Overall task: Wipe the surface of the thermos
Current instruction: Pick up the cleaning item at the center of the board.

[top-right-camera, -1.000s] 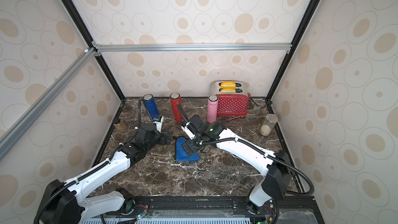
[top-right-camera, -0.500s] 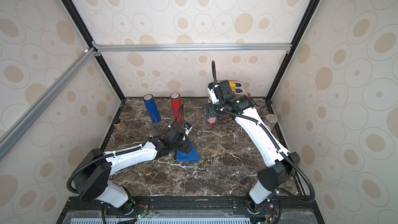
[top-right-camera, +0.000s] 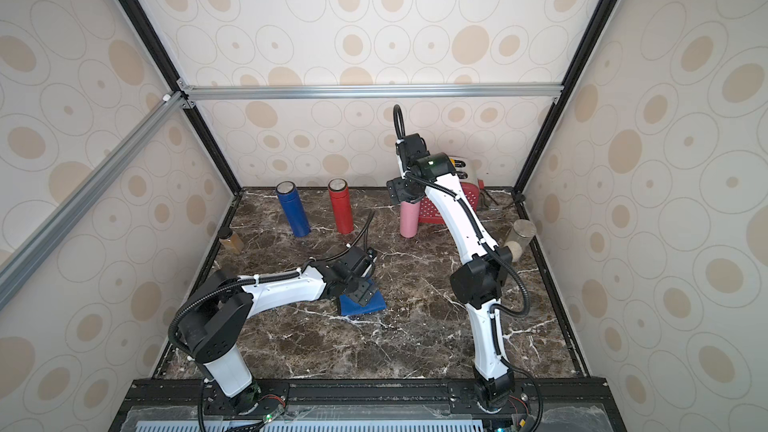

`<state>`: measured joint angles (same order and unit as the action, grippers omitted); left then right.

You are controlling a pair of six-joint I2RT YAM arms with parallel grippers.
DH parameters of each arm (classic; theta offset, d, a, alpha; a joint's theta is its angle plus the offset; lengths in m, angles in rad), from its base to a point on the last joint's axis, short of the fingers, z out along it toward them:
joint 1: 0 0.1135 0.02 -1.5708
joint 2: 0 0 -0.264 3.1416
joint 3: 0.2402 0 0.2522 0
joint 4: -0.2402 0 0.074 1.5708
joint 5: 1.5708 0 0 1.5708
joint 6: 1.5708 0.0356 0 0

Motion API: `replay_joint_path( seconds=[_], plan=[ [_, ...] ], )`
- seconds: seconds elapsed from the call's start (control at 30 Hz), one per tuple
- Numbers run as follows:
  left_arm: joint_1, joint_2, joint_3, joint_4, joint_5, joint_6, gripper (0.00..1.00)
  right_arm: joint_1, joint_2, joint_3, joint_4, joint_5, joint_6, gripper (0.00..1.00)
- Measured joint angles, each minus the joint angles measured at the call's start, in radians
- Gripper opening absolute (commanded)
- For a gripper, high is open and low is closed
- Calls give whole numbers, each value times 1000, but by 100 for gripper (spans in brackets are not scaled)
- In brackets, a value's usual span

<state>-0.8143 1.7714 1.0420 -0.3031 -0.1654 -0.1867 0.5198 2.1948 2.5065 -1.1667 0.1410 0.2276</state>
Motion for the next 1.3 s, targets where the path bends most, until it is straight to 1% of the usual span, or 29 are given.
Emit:
replay_joint_path(
  seconds=[0.07, 0.3, 0.37, 0.43, 0.5, 0.53, 0.6, 0.63, 0.73, 0.77, 1.07, 1.3],
  plan=[
    [0, 23, 7, -10, 2, -7, 99, -4, 18, 12, -5, 1, 2, 91],
    [0, 42, 34, -26, 11, -9, 99, -11, 22, 12, -13, 5, 4, 90],
    [0, 48, 43, -34, 14, -11, 96, -13, 22, 9, -12, 4, 4, 90],
    [0, 55, 48, -35, 26, -21, 87, -14, 22, 5, -12, 4, 4, 90],
    [-2, 59, 48, -32, 40, -35, 70, -16, 22, 0, -12, 4, 4, 90],
    [-2, 60, 48, -31, 46, -35, 64, -16, 22, 0, -12, 4, 4, 90],
    [-4, 64, 47, -28, 54, -43, 45, -19, 21, -4, -10, 4, 4, 90],
    [-5, 65, 47, -27, 56, -47, 40, -20, 21, -5, -9, 4, 4, 90],
    [-6, 65, 36, -20, 47, -56, 7, -26, 21, -6, -8, 4, 4, 91],
    [-5, 63, 29, -15, 41, -61, 0, -29, 21, -6, -8, 4, 4, 91],
    [-6, 16, -55, 80, 36, -80, 0, -61, 20, 1, -8, -13, 11, 85],
    [-6, -40, -116, 83, 37, -86, 0, -67, 21, 35, 9, -64, 23, 82]
  ],
)
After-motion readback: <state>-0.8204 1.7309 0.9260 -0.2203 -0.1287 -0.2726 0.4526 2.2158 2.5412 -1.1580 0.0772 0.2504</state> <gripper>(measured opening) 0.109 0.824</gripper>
